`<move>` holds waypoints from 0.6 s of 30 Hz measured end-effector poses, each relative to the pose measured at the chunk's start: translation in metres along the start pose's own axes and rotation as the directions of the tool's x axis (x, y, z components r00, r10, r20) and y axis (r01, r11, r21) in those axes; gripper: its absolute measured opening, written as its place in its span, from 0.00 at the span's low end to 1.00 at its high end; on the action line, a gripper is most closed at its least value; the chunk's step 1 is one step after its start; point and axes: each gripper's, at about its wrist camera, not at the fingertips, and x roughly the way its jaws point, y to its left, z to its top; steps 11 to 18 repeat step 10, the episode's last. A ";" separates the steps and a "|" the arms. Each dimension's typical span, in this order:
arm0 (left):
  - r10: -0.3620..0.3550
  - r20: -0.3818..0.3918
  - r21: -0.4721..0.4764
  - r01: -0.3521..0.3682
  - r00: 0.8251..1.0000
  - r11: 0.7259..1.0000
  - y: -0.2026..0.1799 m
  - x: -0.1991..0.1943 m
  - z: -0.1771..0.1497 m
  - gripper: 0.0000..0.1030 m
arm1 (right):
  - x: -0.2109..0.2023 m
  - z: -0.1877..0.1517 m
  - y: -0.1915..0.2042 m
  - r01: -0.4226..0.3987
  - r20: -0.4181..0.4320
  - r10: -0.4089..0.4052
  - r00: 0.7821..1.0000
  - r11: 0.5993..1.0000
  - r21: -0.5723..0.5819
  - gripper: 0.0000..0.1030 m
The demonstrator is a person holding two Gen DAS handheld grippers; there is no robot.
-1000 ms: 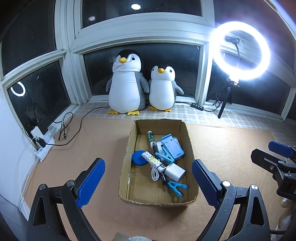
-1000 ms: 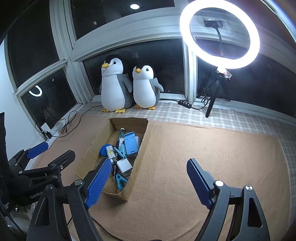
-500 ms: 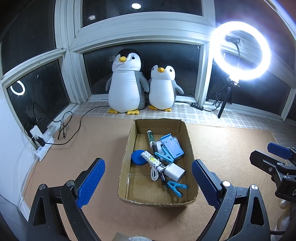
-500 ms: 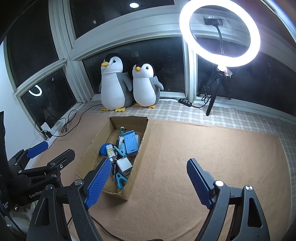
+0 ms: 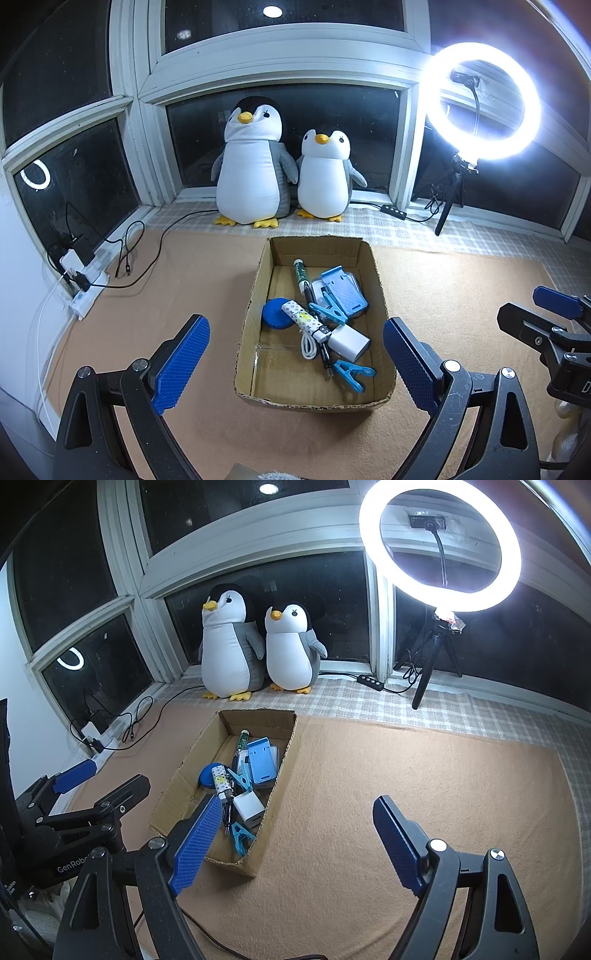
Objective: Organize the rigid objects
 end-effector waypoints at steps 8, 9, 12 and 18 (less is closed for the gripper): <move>-0.001 -0.002 0.005 0.001 1.000 1.000 -0.001 0.002 -0.002 0.94 | 0.002 -0.001 0.001 0.001 -0.012 -0.001 1.000 1.000 0.006 0.79; -0.002 -0.004 0.005 0.002 1.000 1.000 -0.001 0.002 -0.002 0.94 | 0.002 -0.001 0.001 0.002 -0.012 -0.001 1.000 1.000 0.006 0.79; -0.002 -0.007 0.005 0.002 1.000 1.000 -0.002 0.003 -0.002 0.94 | 0.002 0.000 0.000 0.001 -0.012 -0.001 1.000 1.000 0.007 0.79; -0.002 -0.007 0.005 0.002 1.000 1.000 -0.002 0.003 -0.002 0.94 | 0.002 0.000 0.000 0.001 -0.012 -0.001 1.000 1.000 0.007 0.79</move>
